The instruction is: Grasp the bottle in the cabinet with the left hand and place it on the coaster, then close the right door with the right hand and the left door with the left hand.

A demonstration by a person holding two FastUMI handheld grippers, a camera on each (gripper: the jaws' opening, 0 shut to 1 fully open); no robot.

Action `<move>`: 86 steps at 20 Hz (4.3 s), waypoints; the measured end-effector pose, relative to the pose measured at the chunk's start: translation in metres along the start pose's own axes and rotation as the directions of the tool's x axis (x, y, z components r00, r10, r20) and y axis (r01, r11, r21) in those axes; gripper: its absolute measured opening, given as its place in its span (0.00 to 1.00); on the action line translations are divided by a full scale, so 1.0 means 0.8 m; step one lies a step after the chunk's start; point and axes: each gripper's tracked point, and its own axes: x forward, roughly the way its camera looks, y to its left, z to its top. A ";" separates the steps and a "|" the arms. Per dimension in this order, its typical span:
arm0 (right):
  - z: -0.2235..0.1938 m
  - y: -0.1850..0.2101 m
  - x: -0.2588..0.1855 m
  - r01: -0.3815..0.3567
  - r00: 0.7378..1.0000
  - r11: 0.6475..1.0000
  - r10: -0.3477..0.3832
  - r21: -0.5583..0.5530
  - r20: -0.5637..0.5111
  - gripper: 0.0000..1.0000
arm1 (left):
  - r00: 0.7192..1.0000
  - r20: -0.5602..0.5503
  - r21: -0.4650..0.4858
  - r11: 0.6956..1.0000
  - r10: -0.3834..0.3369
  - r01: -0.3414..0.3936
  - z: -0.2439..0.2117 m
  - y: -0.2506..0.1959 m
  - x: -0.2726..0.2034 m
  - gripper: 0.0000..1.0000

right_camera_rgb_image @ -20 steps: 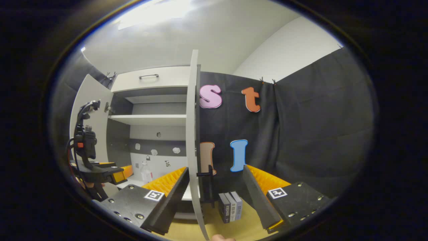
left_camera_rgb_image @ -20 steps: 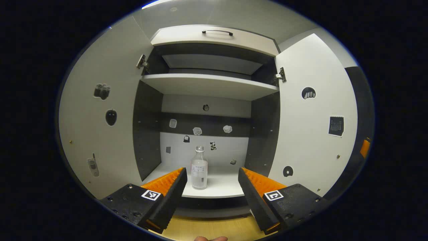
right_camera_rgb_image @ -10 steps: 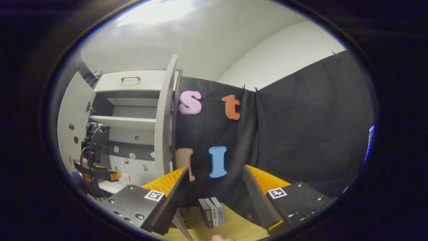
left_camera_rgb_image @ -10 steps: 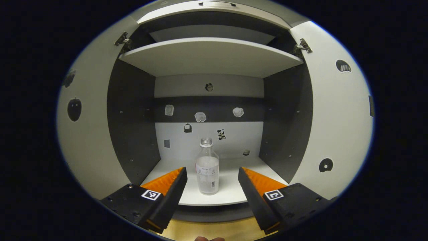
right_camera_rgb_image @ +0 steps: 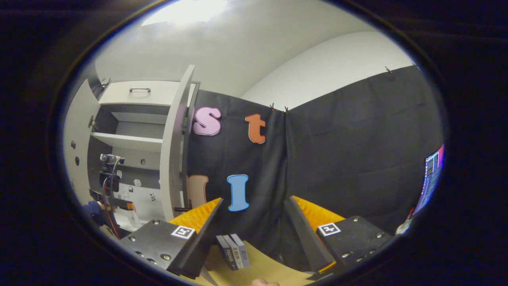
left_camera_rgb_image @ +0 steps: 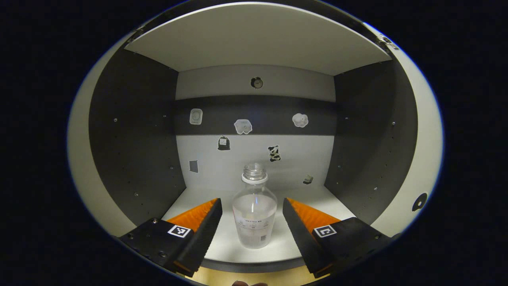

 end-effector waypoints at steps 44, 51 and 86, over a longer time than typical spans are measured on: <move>-0.024 0.036 -0.015 -0.283 0.954 0.952 0.291 0.113 -0.064 0.97 | 0.957 -0.118 -0.096 0.962 -0.266 0.255 -0.258 -0.032 -0.254 0.77; -0.034 0.039 -0.008 -0.288 0.951 0.948 0.300 0.133 -0.078 0.97 | 0.975 -0.078 -0.096 0.975 -0.208 0.200 -0.327 -0.009 -0.268 0.78; -0.079 0.048 0.010 -0.316 0.925 0.922 0.352 0.222 -0.147 0.97 | 0.867 -0.405 -0.054 0.954 -0.290 0.294 -0.541 -0.058 -0.358 0.81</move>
